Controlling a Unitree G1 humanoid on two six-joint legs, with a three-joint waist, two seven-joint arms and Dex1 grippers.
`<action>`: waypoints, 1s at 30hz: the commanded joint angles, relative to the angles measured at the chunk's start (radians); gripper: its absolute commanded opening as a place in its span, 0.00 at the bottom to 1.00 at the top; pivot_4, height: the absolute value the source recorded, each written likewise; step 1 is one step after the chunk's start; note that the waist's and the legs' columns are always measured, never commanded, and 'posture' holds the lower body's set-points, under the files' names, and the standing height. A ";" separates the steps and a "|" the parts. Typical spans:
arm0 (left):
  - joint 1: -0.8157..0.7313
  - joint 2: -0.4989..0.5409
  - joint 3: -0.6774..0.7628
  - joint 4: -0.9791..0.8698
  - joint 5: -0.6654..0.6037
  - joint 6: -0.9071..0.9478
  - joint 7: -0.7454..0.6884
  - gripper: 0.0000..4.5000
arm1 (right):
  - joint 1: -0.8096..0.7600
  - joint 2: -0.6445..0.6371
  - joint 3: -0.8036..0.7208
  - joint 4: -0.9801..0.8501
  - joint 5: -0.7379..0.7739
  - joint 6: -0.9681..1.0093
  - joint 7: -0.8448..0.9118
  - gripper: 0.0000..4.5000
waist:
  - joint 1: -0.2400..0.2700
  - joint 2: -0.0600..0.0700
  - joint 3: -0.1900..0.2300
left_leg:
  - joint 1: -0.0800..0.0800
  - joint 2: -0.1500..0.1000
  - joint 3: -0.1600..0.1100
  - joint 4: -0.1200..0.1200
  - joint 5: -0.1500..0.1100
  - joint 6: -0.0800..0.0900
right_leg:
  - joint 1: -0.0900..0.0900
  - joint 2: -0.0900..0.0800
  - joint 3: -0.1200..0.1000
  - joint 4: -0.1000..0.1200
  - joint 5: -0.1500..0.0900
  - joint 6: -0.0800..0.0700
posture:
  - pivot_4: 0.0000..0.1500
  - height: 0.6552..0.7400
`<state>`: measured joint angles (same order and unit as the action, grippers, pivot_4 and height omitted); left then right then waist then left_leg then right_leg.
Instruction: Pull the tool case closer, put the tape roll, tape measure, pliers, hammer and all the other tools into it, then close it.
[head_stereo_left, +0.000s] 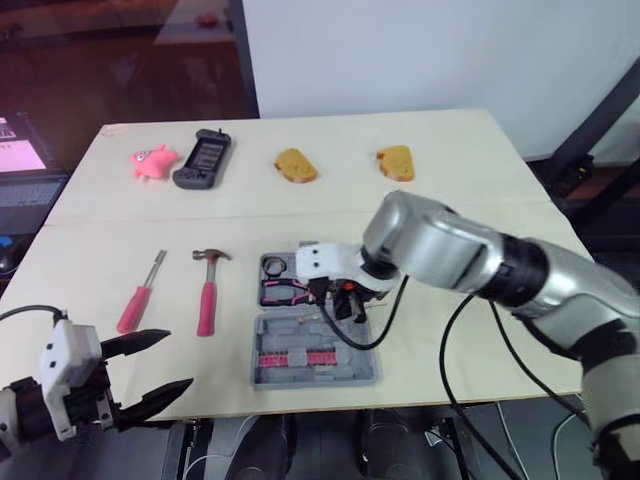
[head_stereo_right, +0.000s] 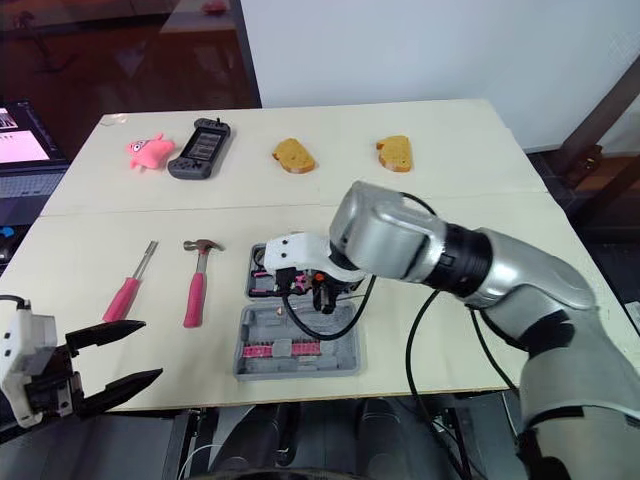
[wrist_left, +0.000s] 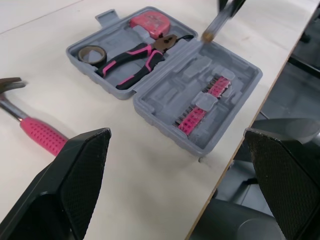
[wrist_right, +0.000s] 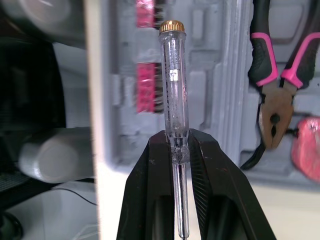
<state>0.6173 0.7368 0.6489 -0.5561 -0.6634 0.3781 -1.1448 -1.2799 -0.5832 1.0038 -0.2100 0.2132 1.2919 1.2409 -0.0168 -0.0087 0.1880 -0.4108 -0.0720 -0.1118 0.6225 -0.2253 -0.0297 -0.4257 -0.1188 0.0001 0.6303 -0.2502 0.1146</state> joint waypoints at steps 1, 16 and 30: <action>0.036 -0.020 0.047 -0.040 -0.005 -0.020 0.014 1.00 | -0.020 0.046 0.023 0.049 -0.033 -0.066 -0.030 0.00 | -0.001 0.000 0.000 | 0.000 0.000 0.000 0.000 0.000 0.000 | 0.000 0.000 0.000 0.000 0.000 0.000 | 1.00 1.00; 0.129 -0.072 0.077 -0.059 0.010 -0.044 0.044 1.00 | 0.013 0.309 0.086 0.349 -0.115 -0.146 -0.133 0.00 | -0.005 0.000 0.000 | 0.000 0.000 0.000 0.000 0.000 0.000 | -0.001 0.001 0.000 0.001 0.000 0.000 | 1.00 1.00; 0.129 -0.081 0.050 -0.049 0.046 -0.057 0.073 1.00 | 0.046 0.437 0.047 0.520 -0.127 -0.084 -0.188 0.00 | -0.010 0.000 0.000 | 0.000 0.000 -0.001 -0.001 0.000 0.000 | -0.001 0.002 0.000 0.002 0.001 0.001 | 1.00 1.00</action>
<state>0.7409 0.6560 0.6926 -0.5947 -0.6199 0.3366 -1.0756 -1.2314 -0.1618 1.0829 0.3148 0.0919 1.2027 1.0599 -0.0268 -0.0086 0.1879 -0.4106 -0.0717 -0.1128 0.6213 -0.2252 -0.0300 -0.4271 -0.1167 0.0000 0.6318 -0.2494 0.1154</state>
